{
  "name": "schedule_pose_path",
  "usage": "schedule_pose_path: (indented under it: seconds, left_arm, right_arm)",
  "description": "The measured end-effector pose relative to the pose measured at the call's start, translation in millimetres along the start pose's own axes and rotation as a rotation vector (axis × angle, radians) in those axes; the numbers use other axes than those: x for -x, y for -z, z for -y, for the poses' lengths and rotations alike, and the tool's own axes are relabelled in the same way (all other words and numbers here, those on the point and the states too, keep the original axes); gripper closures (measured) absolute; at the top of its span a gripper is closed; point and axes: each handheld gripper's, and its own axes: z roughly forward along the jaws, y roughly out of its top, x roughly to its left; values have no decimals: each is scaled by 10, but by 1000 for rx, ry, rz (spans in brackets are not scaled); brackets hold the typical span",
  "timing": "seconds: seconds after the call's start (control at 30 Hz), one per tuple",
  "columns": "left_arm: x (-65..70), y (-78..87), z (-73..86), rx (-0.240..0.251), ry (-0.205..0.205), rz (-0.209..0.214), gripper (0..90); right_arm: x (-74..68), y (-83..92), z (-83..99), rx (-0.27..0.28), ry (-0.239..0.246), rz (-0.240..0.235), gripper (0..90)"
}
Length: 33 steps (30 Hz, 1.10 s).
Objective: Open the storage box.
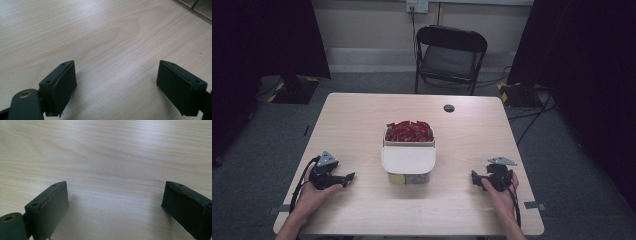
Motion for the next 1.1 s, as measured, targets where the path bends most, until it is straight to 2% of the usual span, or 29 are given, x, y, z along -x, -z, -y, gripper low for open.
schedule_pose_path:
  seconds: [0.33,0.43,0.63,0.87,0.97,1.0,1.03,1.1]
  left_arm:
    - [1,-1,0,2,3,0,156]
    - [1,-4,0,3,5,5,156]
    - [-3,-4,-1,2,2,5,154]
    - [-4,-5,-2,2,1,6,153]
    - [-3,-5,-1,2,2,6,153]
    - [-3,-5,-1,2,2,6,153]
    - [-3,-5,-1,2,2,6,154]
    - [-3,-5,-1,2,2,6,153]
  right_arm:
    - [-11,9,3,-1,1,-3,76]
    - [-28,17,-1,7,11,-16,122]
    - [-42,35,-10,-4,17,-30,143]
    - [-90,117,-37,24,14,-86,145]
    - [-120,130,-55,2,27,-119,148]
    - [-120,130,-55,2,27,-119,148]
    - [-155,147,-65,7,32,-146,148]
    - [-174,158,-72,13,41,-150,148]
